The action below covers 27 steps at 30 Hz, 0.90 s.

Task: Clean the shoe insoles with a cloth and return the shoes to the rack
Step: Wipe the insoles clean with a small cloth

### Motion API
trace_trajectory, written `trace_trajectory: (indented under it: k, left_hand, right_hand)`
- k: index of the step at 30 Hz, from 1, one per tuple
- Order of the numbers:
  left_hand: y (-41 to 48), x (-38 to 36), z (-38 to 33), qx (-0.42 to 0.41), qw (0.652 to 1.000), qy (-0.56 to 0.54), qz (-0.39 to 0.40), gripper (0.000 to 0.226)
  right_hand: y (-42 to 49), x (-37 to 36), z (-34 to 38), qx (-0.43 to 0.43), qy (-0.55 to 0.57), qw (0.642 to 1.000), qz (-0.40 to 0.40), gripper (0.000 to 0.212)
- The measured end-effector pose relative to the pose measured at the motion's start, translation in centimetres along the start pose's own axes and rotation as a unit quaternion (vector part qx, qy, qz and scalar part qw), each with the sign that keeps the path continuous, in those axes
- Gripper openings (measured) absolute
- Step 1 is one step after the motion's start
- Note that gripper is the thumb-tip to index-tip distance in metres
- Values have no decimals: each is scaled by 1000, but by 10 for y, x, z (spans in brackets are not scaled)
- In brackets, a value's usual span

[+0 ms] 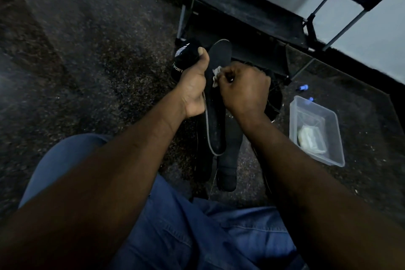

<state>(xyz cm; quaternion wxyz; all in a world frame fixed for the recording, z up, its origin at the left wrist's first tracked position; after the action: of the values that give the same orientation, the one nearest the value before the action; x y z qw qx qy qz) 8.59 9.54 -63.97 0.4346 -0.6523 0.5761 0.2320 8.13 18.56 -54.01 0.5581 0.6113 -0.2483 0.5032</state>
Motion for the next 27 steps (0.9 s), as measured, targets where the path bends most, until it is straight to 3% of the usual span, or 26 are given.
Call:
trace_trajectory:
  k: [6,13,17,21,24,27]
  left_hand:
    - [5,10,-5,-1,1000,4,-11,85]
    - [5,13,-10,-18,999,-30,-31,83]
    - [5,9,-5,-4,999,-27,-22,86]
    - [2,4,3,15,1000,2,-14,83]
    - [0,1,1,18,1000,-5,1,83]
    - [1,8,-2,12,1000,-11,-18,82]
  right_hand:
    - [4,-12,8,-54,71,996,21,24]
    - [-34,-16,26,4,174,984,35,18]
    - [-24,-10,20,71,79,994,18,18]
    - [8,-2,-3,8,0,1000,-7,23]
    - [22,-1,-5,-37,21,999,-11,21]
    - [15,-9,9,-20,72,997,9,17]
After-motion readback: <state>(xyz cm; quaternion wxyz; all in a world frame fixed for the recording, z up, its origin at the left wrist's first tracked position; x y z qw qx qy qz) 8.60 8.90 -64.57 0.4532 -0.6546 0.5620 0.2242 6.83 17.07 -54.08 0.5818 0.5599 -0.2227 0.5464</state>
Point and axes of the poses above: each hand's wrist, its own y-axis towards the middle knuckle, its own x-axis out of the back of the hand, z = x × y, the point moved 9 cm from there along y, towards the middle knuckle, and after that the axes turned 14 degrees about -y, right-handed, at the moved point
